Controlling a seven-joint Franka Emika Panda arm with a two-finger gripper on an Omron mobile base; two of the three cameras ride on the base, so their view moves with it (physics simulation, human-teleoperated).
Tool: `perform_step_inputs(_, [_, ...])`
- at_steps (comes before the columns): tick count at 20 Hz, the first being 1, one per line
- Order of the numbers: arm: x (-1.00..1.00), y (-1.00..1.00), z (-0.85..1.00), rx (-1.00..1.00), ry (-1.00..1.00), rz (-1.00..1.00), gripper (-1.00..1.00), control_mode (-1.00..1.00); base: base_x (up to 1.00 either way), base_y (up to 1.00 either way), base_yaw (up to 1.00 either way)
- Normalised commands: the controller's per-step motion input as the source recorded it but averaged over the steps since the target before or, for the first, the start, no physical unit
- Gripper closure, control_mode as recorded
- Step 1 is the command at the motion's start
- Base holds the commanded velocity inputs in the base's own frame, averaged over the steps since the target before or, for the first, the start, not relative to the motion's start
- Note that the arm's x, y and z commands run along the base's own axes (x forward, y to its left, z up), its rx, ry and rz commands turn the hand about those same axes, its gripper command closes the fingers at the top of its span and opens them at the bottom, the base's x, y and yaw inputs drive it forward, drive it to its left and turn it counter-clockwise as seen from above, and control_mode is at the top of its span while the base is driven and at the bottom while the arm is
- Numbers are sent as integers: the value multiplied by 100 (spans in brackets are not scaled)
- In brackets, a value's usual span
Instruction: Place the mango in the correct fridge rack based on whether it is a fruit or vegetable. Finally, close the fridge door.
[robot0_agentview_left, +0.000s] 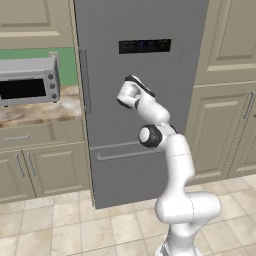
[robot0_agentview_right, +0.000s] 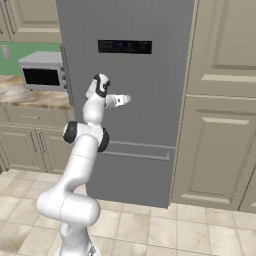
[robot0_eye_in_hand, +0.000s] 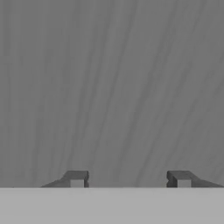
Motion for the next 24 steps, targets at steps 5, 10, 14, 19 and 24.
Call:
perform_step_inputs(5, [68, 9, -9, 0, 19, -9, -100, -100, 0, 0, 0])
perform_step_inputs(10, [4, 0, 0, 0, 1, -1, -100, -100, 0, 0, 0])
perform_step_inputs(14, [0, 0, 0, 0, 0, 0, -100, -100, 0, 0, 0])
perform_step_inputs(19, [0, 0, 0, 0, 0, 0, -100, -100, 0, 0, 0])
perform_step_inputs(24, [0, 0, 0, 0, 0, 0, -100, -100, 0, 0, 0])
